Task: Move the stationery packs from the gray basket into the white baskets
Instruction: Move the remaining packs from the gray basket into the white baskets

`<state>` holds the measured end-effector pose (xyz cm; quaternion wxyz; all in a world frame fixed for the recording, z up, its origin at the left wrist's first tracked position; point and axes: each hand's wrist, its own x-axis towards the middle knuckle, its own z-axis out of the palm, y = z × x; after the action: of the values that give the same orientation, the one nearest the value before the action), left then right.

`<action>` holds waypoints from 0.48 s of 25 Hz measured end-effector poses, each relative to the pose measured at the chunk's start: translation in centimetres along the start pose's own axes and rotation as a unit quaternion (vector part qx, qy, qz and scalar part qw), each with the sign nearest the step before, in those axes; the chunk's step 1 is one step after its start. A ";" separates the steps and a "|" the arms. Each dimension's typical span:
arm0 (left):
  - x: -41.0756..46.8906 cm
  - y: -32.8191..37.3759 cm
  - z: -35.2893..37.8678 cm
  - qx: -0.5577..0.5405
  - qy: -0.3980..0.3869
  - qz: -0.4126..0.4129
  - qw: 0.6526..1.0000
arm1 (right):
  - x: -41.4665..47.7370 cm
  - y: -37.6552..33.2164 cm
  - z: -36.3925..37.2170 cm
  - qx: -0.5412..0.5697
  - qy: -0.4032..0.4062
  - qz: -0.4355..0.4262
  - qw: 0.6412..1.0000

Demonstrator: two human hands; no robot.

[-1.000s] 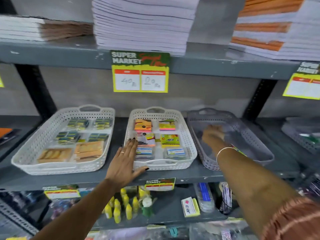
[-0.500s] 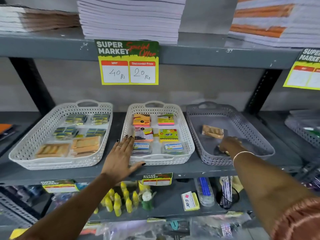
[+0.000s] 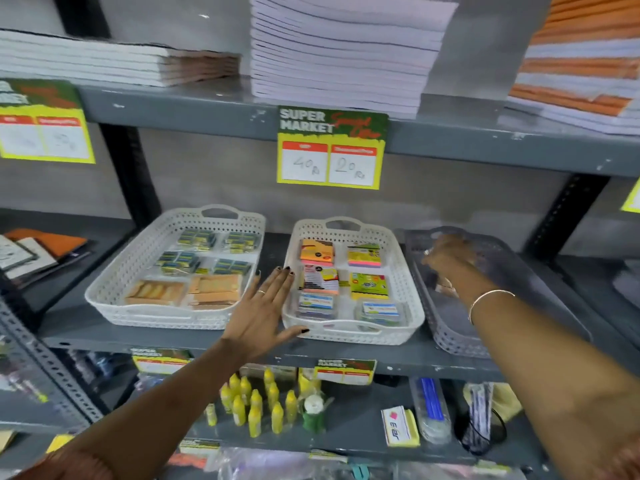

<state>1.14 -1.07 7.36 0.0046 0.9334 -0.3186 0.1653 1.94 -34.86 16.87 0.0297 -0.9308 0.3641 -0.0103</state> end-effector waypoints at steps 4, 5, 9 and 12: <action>-4.1 -8.6 -2.0 0.006 0.031 -0.115 0.993 | -2.9 -10.7 -2.5 0.059 0.029 -0.149 0.987; -5.7 -11.1 -2.2 0.004 0.029 -0.148 0.989 | -4.1 -13.8 -2.5 0.068 0.027 -0.179 0.981; -10.9 -17.8 -2.1 0.022 -0.035 -0.189 0.981 | -9.1 -24.9 -0.9 0.099 0.026 -0.314 0.944; -12.0 -19.5 -1.1 0.041 -0.057 -0.167 0.983 | -12.1 -31.0 1.1 0.076 0.004 -0.381 0.921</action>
<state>3.51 21.72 6.55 -0.0245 0.9807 -0.1512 0.1215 14.08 -3.90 17.79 0.0931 -0.9941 -0.0202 -0.0520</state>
